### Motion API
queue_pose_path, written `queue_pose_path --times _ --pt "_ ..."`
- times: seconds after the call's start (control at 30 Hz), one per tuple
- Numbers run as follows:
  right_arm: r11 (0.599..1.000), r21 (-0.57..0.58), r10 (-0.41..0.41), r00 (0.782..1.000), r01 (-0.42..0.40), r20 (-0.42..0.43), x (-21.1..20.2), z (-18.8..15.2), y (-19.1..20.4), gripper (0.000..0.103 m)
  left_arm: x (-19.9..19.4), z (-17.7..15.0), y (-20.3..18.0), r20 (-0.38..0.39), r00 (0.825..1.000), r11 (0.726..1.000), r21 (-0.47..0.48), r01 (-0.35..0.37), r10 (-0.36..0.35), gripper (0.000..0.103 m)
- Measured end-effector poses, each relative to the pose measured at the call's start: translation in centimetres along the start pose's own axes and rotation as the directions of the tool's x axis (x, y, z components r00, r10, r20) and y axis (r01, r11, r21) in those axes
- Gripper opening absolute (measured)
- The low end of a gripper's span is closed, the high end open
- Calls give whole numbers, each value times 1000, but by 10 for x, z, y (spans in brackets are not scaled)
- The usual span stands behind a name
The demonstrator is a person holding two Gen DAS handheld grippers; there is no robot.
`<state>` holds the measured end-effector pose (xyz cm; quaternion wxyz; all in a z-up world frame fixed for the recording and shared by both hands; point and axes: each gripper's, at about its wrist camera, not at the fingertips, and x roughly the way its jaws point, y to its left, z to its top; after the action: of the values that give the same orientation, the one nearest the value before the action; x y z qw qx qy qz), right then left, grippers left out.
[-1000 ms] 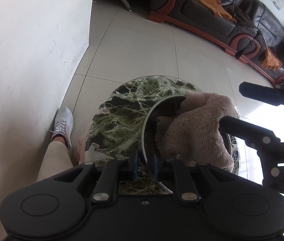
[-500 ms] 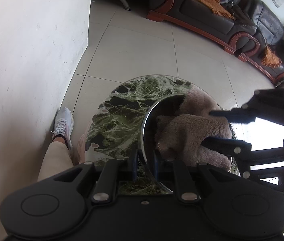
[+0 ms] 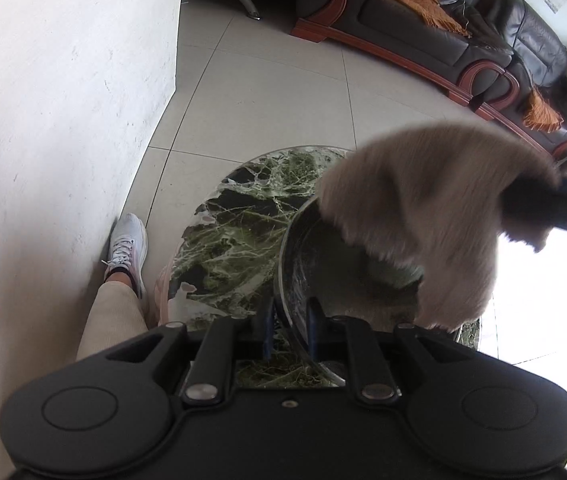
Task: Clean bowl
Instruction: 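Lift and re-press the towel into the bowl with the right gripper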
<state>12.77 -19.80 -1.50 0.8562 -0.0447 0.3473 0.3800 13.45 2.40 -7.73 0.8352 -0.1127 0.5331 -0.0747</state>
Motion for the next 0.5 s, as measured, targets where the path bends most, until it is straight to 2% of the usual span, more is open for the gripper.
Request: queue_pose_path --times 0.07,0.13,0.23,0.4,0.5 --pt "995 97 36 999 -38 23 -5 2 -6 13 0 0 0 0 1000 1000 1 -1 1 15" --pt "990 134 39 999 -41 18 -4 0 -7 13 1 0 0 0 1000 1000 2 0 0 15" --pt "981 195 15 998 -4 -56 13 -15 -10 13 0 1 0 -2 1000 1000 4 1 -1 15" --pt "979 197 -28 987 59 -158 40 -34 -12 18 0 1 1 -5 1000 1000 5 2 -2 15" --pt "983 157 -61 983 89 -176 38 -34 -5 24 0 0 2 -5 1000 1000 5 4 -4 15"
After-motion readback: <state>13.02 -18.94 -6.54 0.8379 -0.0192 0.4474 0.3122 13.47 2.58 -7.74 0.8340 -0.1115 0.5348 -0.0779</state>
